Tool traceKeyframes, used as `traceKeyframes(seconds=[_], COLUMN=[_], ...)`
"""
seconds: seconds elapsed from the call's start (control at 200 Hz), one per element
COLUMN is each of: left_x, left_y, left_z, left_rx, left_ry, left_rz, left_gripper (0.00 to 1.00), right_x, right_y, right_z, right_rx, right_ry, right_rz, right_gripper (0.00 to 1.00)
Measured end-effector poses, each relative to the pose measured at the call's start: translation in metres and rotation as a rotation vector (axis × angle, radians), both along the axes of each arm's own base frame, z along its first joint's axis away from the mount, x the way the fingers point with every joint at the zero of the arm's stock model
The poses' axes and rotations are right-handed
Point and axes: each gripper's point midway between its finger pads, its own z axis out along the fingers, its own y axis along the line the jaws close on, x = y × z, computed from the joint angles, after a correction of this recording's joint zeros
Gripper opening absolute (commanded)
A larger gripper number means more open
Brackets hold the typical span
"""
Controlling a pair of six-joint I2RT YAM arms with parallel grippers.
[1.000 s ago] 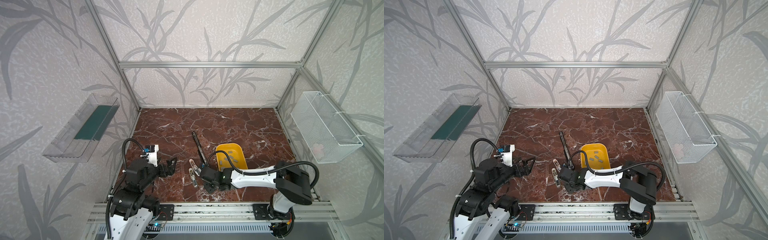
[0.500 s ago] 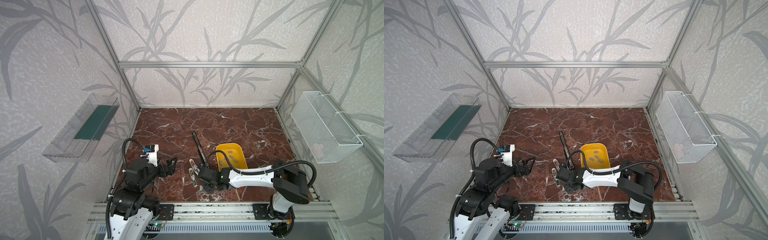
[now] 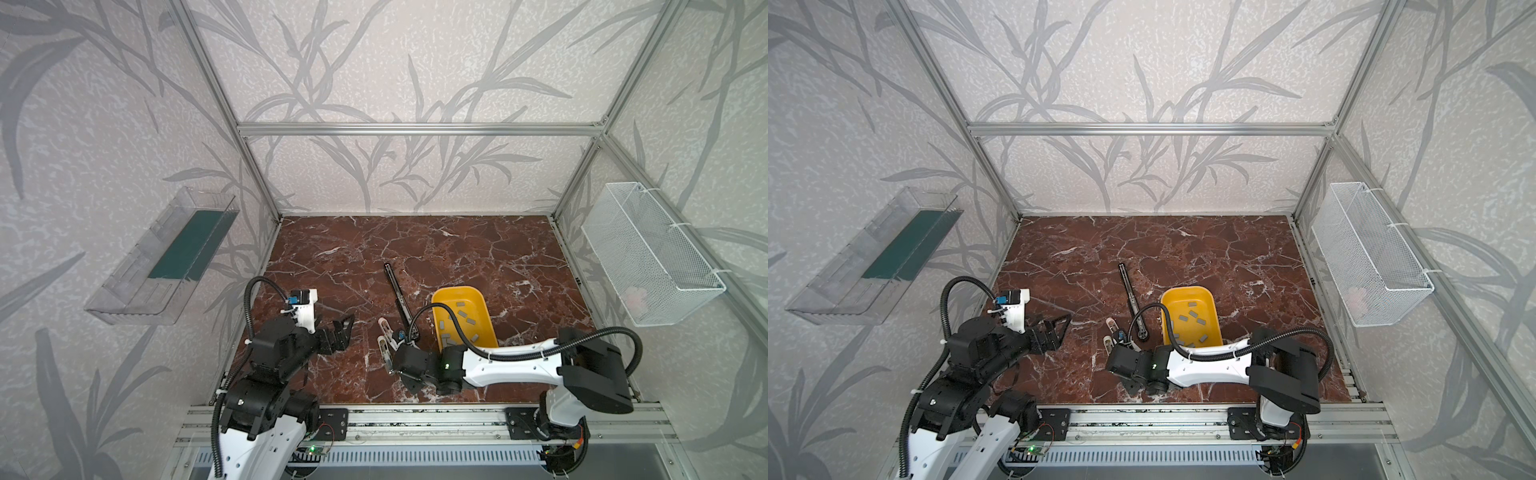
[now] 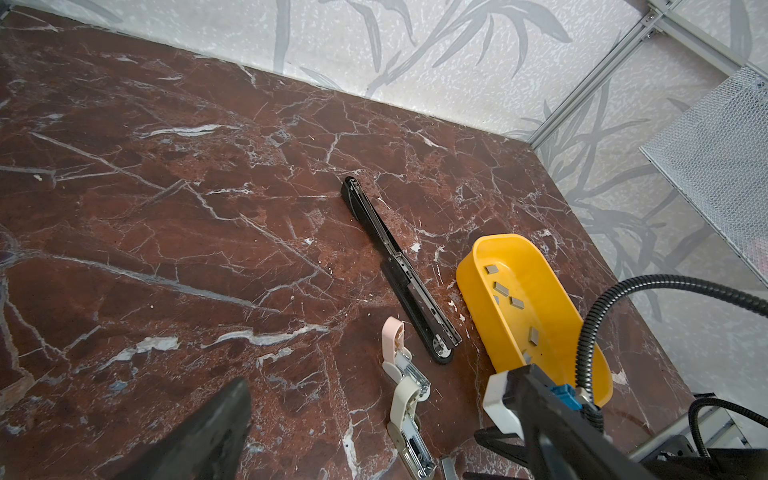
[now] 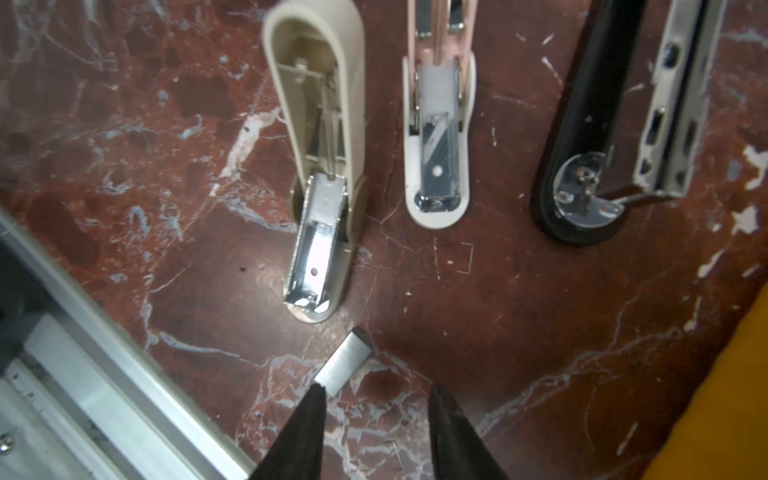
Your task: Load the staples into the stapler
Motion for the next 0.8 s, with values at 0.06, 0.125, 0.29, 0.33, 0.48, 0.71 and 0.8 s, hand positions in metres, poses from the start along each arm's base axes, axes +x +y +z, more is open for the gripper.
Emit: traceKeyframes(seconds=[0.06,0.125,0.29,0.33,0.48,0.71,0.8], left_x=[0.000,0.000,0.000,0.000,0.000,0.000,0.000], left_y=[0.000,0.000,0.000,0.000,0.000,0.000,0.000], left_z=[0.000,0.000,0.000,0.000,0.000,0.000,0.000], left_rx=[0.000,0.000,0.000,0.000,0.000,0.000,0.000], left_ry=[0.000,0.000,0.000,0.000,0.000,0.000,0.000], left_rz=[0.000,0.000,0.000,0.000,0.000,0.000,0.000], left_gripper=[0.99,0.99,0.99,0.99,0.99,0.99,0.99], right_x=[0.000,0.001,0.002,0.002,0.000,0.001,0.000], right_y=[0.000,0.001,0.005,0.006,0.007,0.015,0.016], right_z=[-0.006,-0.012,-0.017,-0.016,-0.016,-0.021,-0.022], right_rx=[-0.019,-0.033,-0.044,-0.042,-0.039,-0.056,-0.070], right_ry=[0.002,0.006,0.008,0.008,0.009,0.003,-0.005], right_rz=[-0.010,-0.016,-0.023,-0.024,-0.024,-0.020,-0.018], right_gripper=[0.47,0.47,0.47,0.47,0.48,0.48,0.47])
